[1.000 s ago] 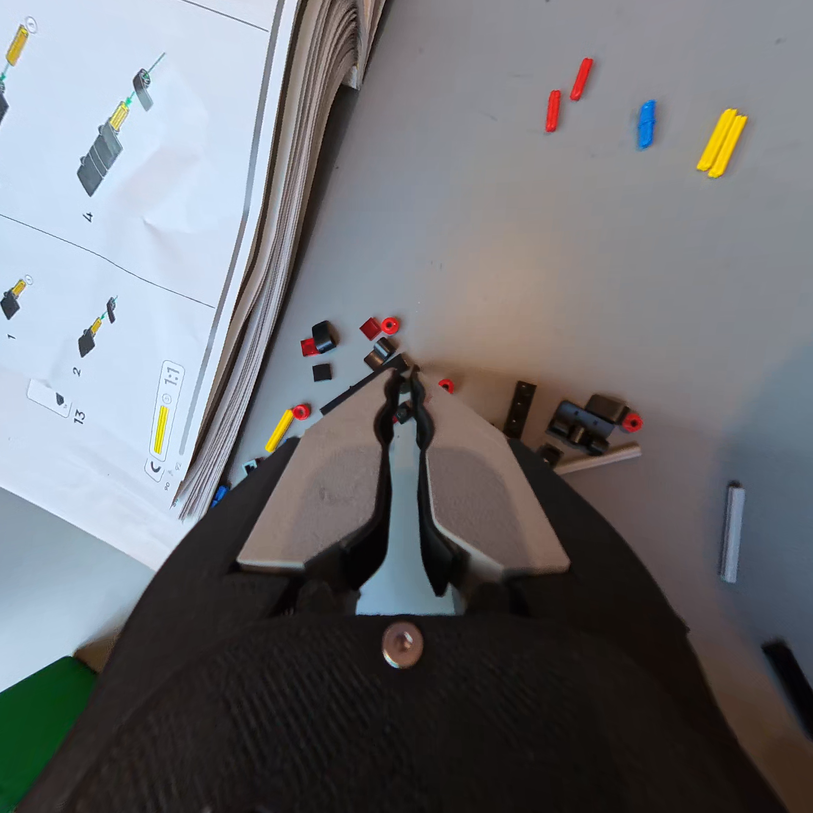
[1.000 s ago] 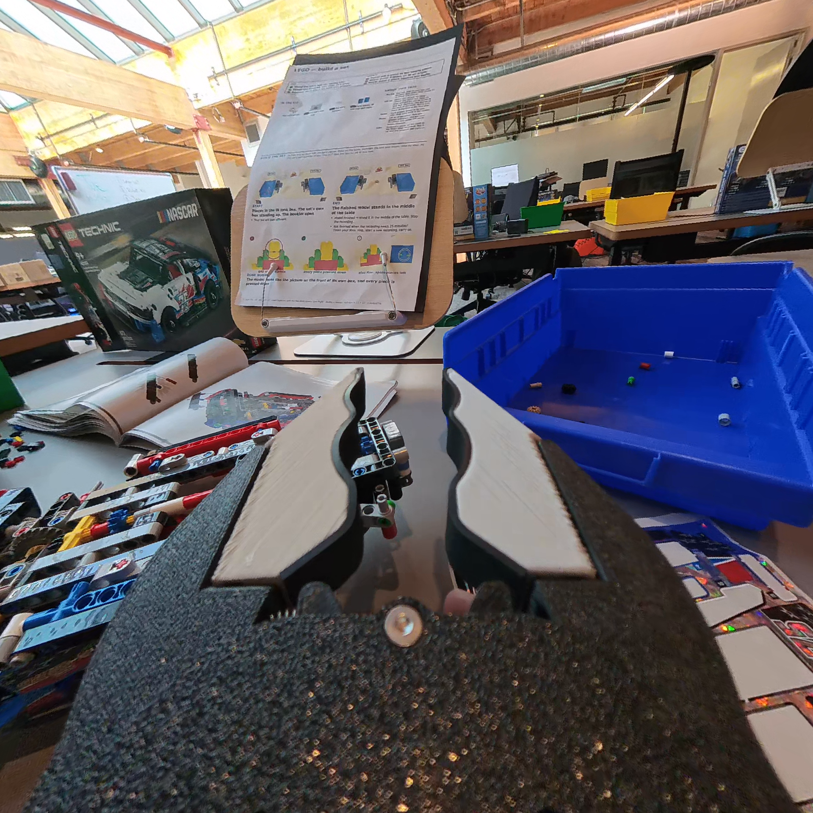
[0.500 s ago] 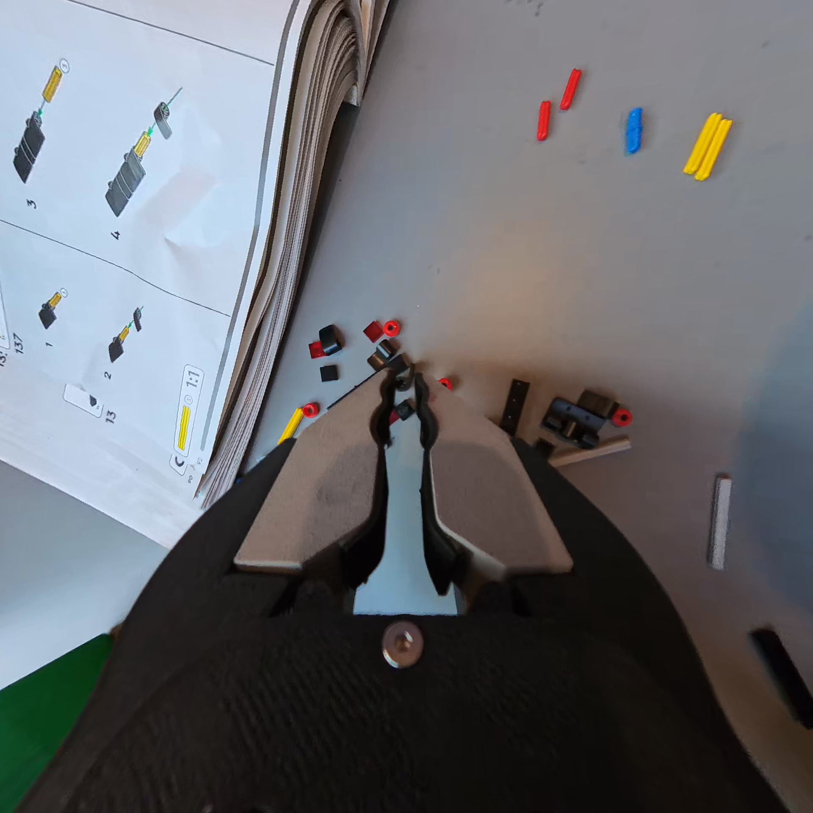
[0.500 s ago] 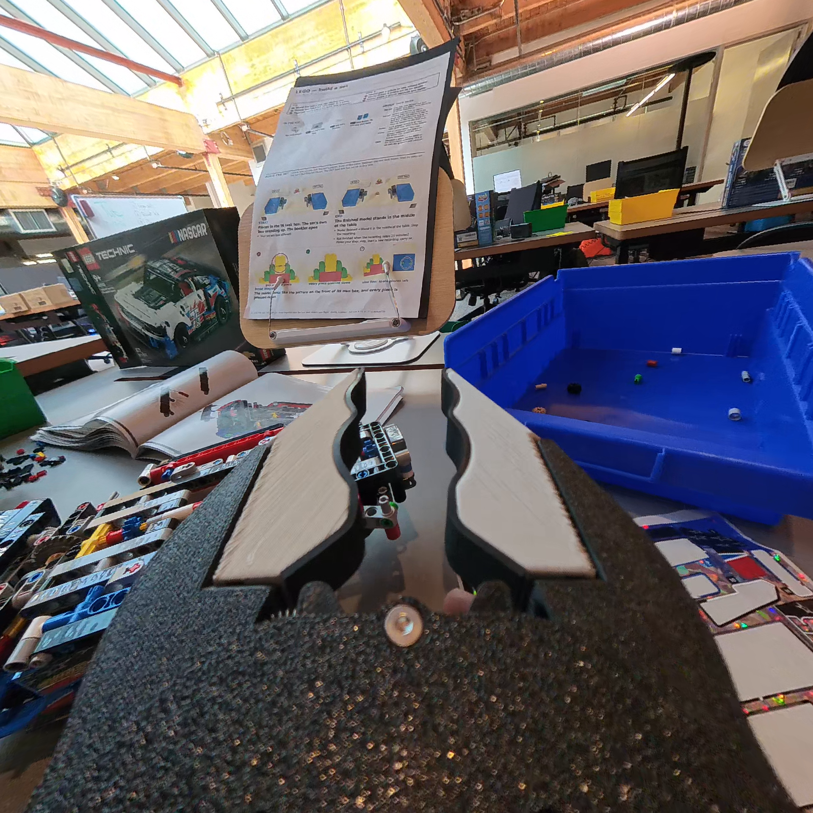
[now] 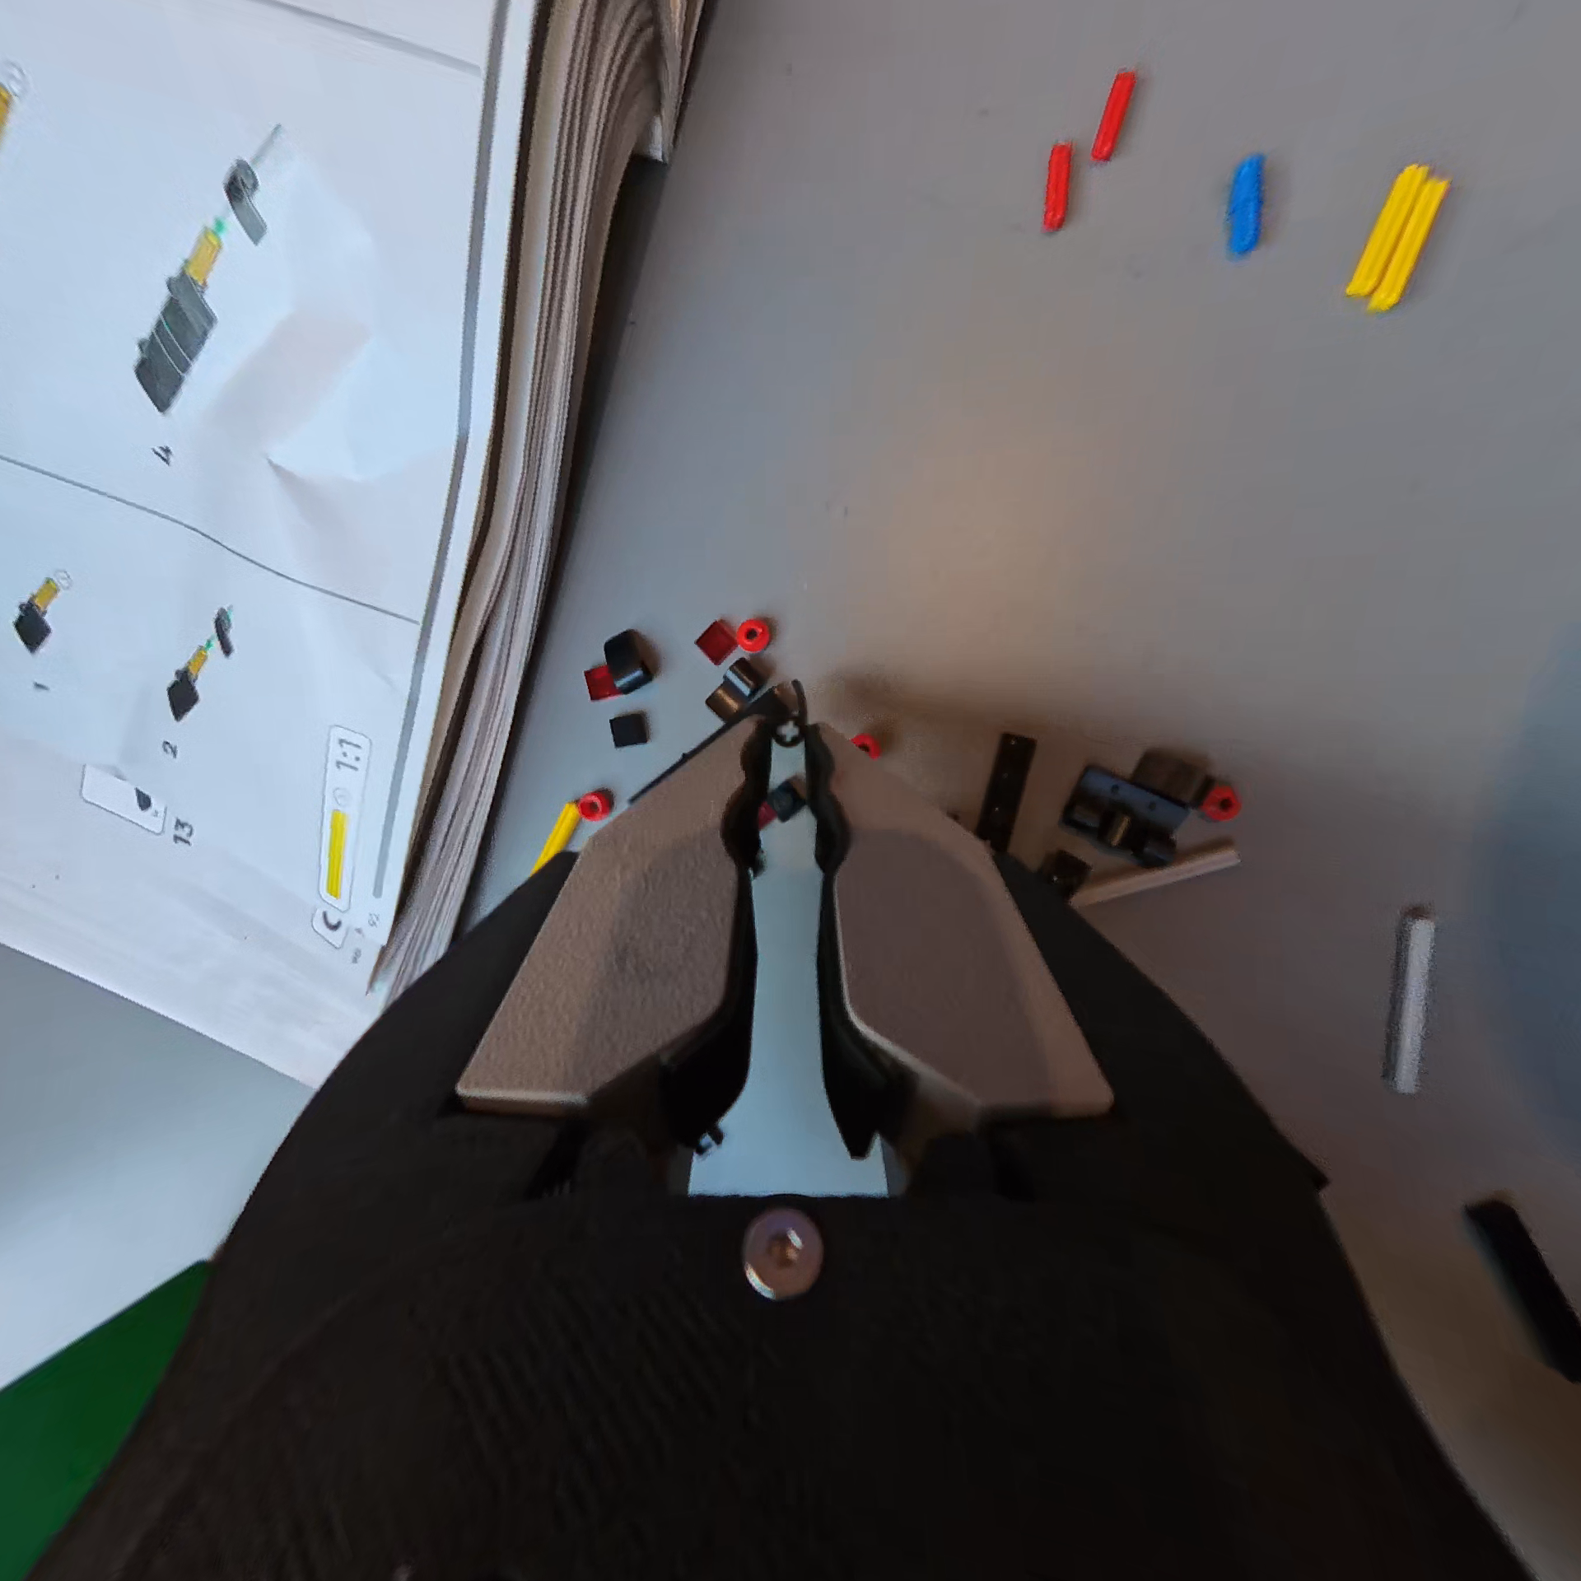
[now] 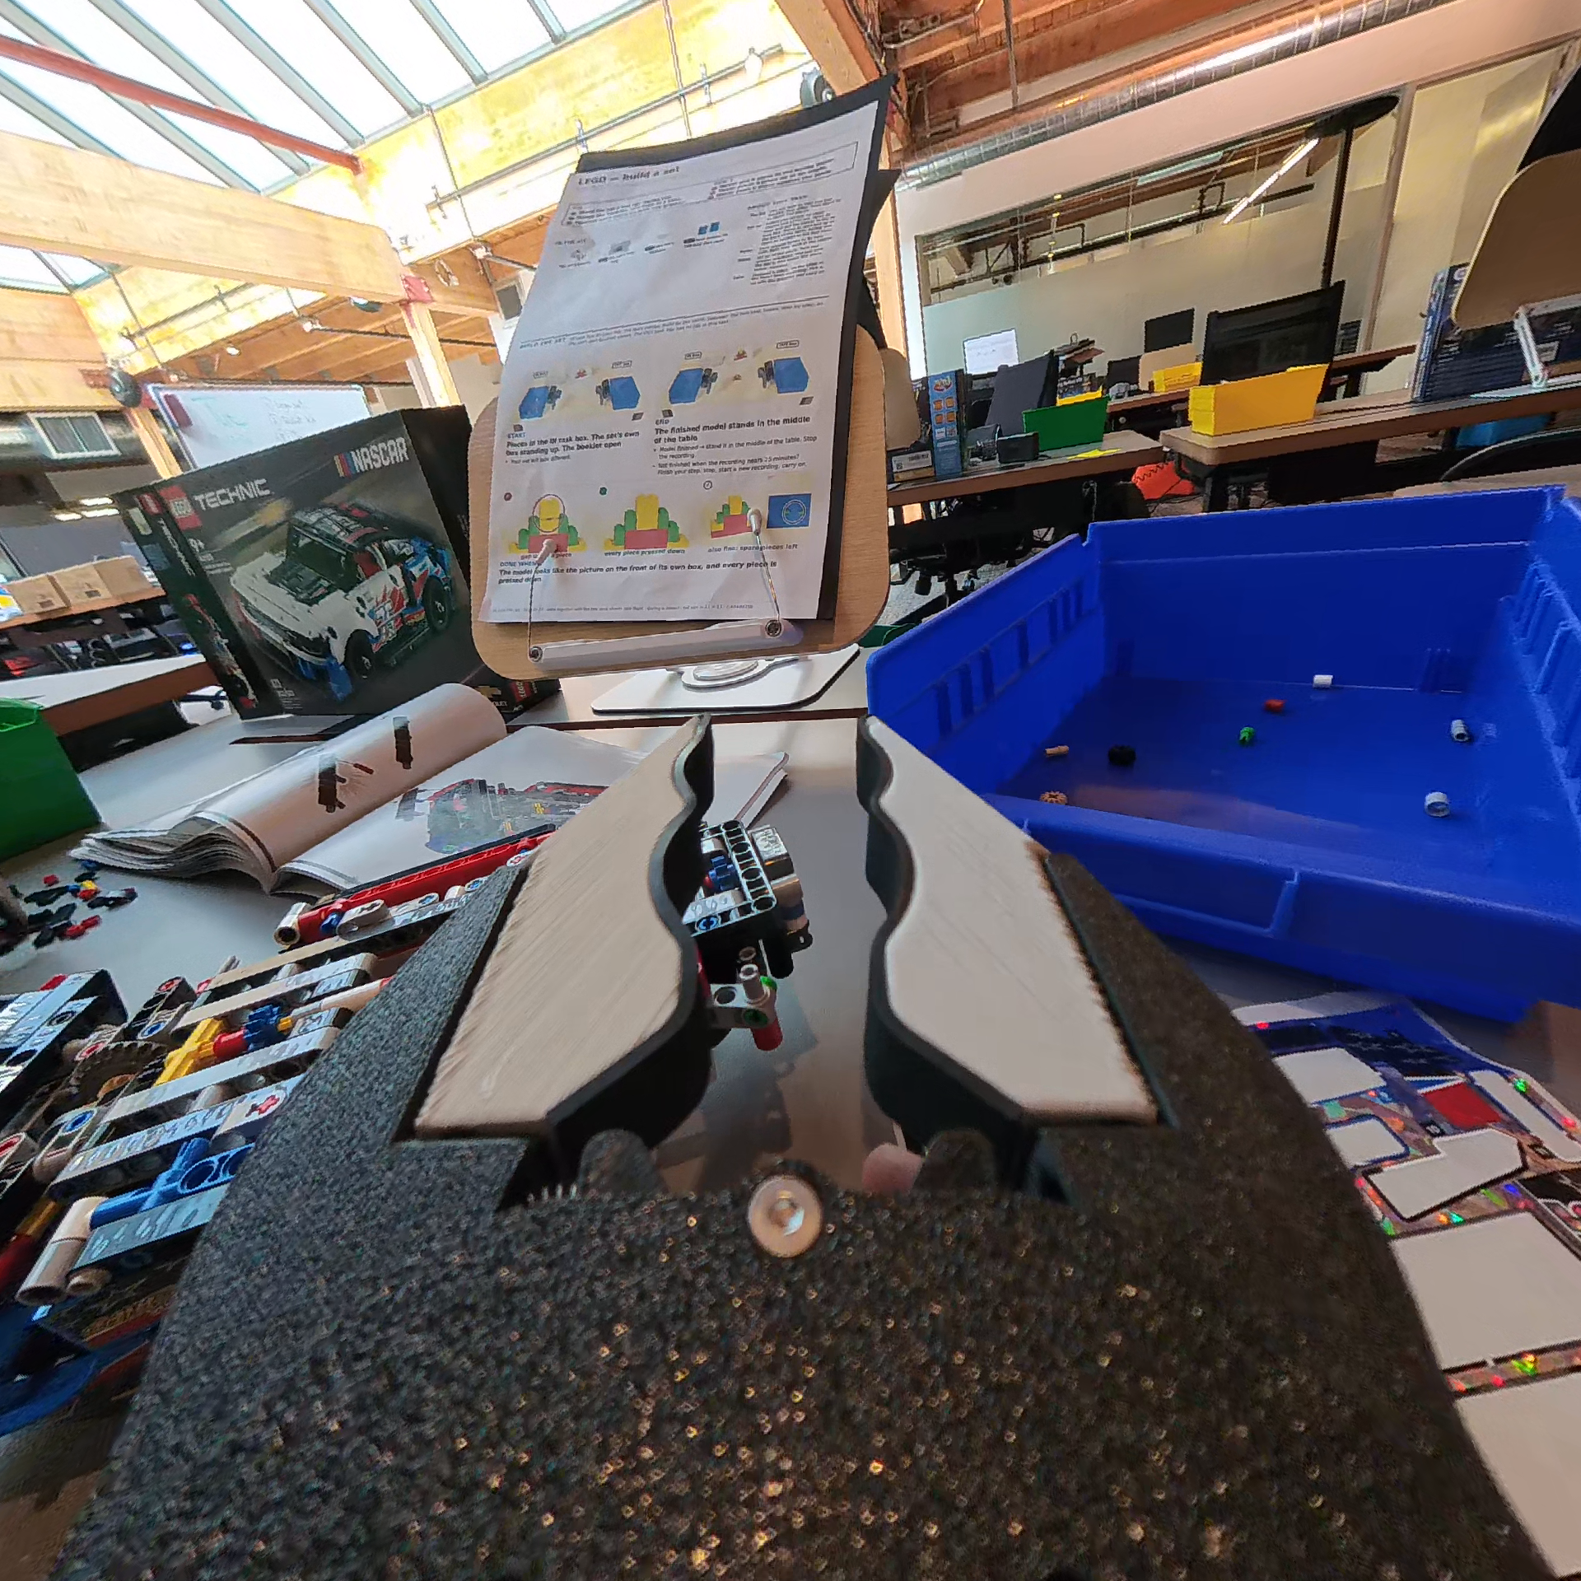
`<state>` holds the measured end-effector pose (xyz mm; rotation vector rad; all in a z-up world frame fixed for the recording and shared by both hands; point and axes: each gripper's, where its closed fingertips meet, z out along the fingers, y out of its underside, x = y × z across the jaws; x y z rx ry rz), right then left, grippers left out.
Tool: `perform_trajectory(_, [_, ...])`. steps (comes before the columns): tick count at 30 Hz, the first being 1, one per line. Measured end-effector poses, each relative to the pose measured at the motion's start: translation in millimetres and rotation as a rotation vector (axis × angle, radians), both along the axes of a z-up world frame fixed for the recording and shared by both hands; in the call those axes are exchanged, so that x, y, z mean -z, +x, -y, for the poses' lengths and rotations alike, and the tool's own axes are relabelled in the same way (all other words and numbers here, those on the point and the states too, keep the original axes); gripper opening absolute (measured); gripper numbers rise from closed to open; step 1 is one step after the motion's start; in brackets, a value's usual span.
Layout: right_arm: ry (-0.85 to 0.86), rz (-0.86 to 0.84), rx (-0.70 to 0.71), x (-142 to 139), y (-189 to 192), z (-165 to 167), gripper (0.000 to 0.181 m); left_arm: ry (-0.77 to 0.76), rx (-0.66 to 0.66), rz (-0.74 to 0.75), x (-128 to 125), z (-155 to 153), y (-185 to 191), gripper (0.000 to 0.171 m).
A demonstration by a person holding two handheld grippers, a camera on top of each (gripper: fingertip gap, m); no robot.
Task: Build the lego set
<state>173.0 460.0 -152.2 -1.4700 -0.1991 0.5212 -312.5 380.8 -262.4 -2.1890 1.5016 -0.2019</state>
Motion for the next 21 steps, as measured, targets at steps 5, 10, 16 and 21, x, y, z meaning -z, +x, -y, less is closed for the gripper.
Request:
perform_trajectory(5, [-0.001,-0.003,-0.008,-0.1,-2.1,-0.1,0.033,0.043,0.084,0.07,-26.0,-7.6,47.6,0.005])
perform_trajectory(10, [0.001,-0.007,-0.015,-0.6,-3.9,1.4,0.033,-0.007,0.215,-0.002,-3.4,-9.4,96.8,0.005])
perform_trajectory(16, [-0.004,-0.021,-0.023,-1.0,-4.7,2.6,0.032,-0.075,0.256,-0.011,11.7,-5.2,123.1,0.007])
perform_trajectory(21, [-0.013,-0.026,-0.029,-0.2,-6.3,2.2,0.03,-0.07,0.223,-0.027,4.3,-5.2,117.5,0.015])
